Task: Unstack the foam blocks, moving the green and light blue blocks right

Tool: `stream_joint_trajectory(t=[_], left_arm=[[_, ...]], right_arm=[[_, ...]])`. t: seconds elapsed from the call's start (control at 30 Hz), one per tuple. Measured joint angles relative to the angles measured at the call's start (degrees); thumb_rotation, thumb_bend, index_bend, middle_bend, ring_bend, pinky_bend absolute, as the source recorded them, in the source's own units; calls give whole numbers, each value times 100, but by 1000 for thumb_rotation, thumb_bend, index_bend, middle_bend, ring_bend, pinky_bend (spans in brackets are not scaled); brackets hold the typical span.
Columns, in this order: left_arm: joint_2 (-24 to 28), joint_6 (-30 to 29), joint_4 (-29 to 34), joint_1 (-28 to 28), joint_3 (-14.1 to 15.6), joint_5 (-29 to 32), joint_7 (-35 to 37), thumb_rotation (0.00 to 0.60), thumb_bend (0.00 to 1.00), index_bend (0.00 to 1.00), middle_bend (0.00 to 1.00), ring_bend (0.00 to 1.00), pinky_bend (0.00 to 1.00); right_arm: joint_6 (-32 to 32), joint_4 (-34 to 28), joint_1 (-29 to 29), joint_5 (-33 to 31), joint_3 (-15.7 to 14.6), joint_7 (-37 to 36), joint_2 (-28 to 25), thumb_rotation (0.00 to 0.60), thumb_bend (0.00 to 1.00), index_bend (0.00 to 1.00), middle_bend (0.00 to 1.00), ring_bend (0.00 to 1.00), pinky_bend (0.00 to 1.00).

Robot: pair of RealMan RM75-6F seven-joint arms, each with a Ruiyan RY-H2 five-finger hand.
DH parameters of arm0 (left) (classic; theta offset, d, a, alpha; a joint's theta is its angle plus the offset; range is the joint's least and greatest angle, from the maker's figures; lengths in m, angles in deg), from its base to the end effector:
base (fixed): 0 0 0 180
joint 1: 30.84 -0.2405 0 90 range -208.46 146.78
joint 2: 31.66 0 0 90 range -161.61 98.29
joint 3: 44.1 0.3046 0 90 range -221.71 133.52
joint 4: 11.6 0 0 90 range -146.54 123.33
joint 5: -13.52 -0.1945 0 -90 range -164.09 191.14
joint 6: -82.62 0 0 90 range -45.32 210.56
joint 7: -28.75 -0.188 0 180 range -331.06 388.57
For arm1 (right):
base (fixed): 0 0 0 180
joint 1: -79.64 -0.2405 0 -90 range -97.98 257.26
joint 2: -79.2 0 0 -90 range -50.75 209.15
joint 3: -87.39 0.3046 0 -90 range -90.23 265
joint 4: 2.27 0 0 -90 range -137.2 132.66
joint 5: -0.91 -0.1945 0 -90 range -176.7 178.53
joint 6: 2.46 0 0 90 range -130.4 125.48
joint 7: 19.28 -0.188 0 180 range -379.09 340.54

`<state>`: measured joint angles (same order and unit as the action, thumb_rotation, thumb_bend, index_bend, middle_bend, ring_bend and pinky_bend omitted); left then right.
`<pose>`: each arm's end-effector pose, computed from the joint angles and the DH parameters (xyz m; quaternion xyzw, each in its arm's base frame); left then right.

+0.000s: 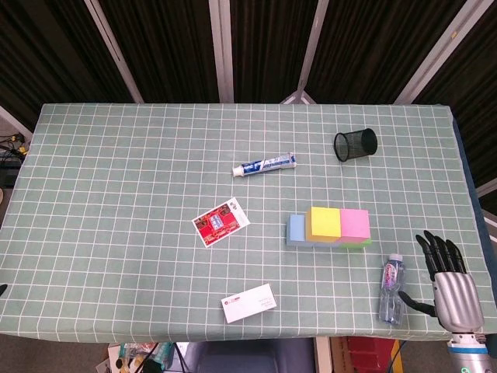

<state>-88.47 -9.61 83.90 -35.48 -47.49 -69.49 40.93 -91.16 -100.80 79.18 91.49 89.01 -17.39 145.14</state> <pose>-0.3707 0.1678 0.2616 -0.4920 -0.4335 -0.4158 0.6302 -0.3258 -0.1960 0.1776 0.5745 -0.4115 0.4253 0.5655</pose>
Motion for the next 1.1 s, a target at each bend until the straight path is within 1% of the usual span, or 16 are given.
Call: stream_joint_trajectory(t=[0.33,0.77,1.0,1.1], left_arm=[[-20,-24,2,7,-1,-46,-18,600,183,187,0,0,0],[-18,-220,-9,-114,80,-195,43,600,183,187,0,0,0],[-38,-198,8,-111,37,-93,11,600,184,187,0,0,0],[-47,-134,36,-81,33,-68,-70,600,184,186,0,0,0]], right_arm=[[76,-1,-43,-23,-1,40,24,600,97,44,37,22,0],[79,59,-41,94,-82,-402,-97,600,97,43,37,22,0],[168,124,-119,3,-9,-737,-77,600,97,43,38,22,0],[285,148,-205,-17,23,-1009,-73,600,97,44,38,22,0]])
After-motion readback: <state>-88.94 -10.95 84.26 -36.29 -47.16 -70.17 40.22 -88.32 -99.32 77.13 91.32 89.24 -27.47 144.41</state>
